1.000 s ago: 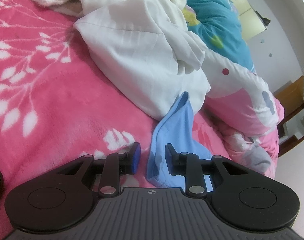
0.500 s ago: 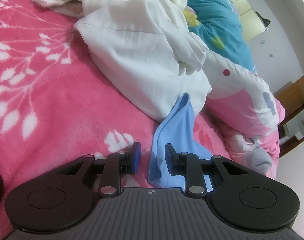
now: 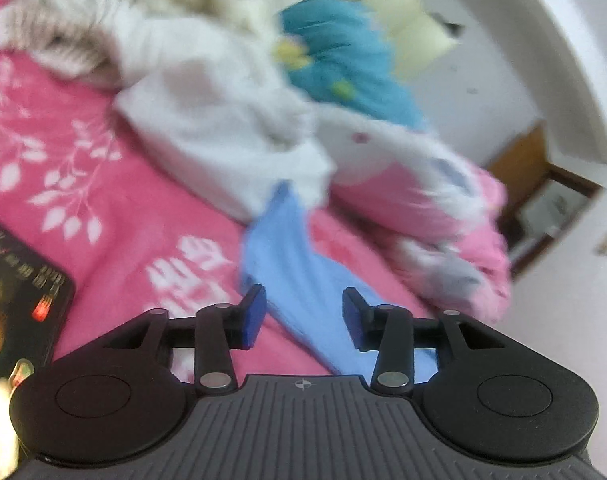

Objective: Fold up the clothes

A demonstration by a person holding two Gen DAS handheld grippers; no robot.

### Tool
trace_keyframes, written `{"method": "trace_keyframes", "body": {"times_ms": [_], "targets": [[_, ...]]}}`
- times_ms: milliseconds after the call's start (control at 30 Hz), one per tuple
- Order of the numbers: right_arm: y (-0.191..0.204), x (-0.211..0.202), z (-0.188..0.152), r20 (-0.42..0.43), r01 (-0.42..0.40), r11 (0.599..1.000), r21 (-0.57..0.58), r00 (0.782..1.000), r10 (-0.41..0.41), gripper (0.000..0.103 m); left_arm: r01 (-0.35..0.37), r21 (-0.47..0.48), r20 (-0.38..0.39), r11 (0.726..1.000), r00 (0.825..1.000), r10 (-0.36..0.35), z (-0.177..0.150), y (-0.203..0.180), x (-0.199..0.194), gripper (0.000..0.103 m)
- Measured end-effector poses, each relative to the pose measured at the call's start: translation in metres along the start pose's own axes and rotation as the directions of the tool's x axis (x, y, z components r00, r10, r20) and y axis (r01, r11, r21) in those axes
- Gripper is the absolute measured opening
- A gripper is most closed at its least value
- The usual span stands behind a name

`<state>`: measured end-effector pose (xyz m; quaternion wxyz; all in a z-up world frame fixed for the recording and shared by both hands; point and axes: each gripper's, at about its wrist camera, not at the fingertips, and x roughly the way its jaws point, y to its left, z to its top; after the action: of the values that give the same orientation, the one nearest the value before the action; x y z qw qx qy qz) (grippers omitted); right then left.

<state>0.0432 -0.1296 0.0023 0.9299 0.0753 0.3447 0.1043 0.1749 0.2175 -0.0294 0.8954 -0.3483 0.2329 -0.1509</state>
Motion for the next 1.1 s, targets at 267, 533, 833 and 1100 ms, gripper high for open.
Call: {"method": "trace_keyframes", "body": {"times_ms": [267,533,833,1100], "targets": [[-0.013,-0.022,-0.019,0.071,-0.083,0.996,0.027,0.994,0.081,0.012,0.09,0.133,-0.268,0.987,0.962,-0.051,-0.113,-0.04,-0.077,0.051],[-0.006,-0.041,-0.029,0.083,-0.14,0.99,0.029,0.987,0.138,0.012,-0.046,0.292,-0.222,0.955,0.968,0.114,-0.161,-0.051,-0.077,0.036],[-0.025,-0.055,-0.044,0.097,-0.104,0.988,0.115,0.991,0.093,0.012,-0.043,0.101,-0.224,0.994,0.972,0.065,-0.155,-0.046,-0.11,0.0],[-0.031,-0.047,-0.045,0.07,-0.086,0.986,0.144,0.995,0.076,0.012,-0.105,0.101,-0.251,0.989,0.96,0.127,-0.163,-0.034,-0.105,0.0]]}}
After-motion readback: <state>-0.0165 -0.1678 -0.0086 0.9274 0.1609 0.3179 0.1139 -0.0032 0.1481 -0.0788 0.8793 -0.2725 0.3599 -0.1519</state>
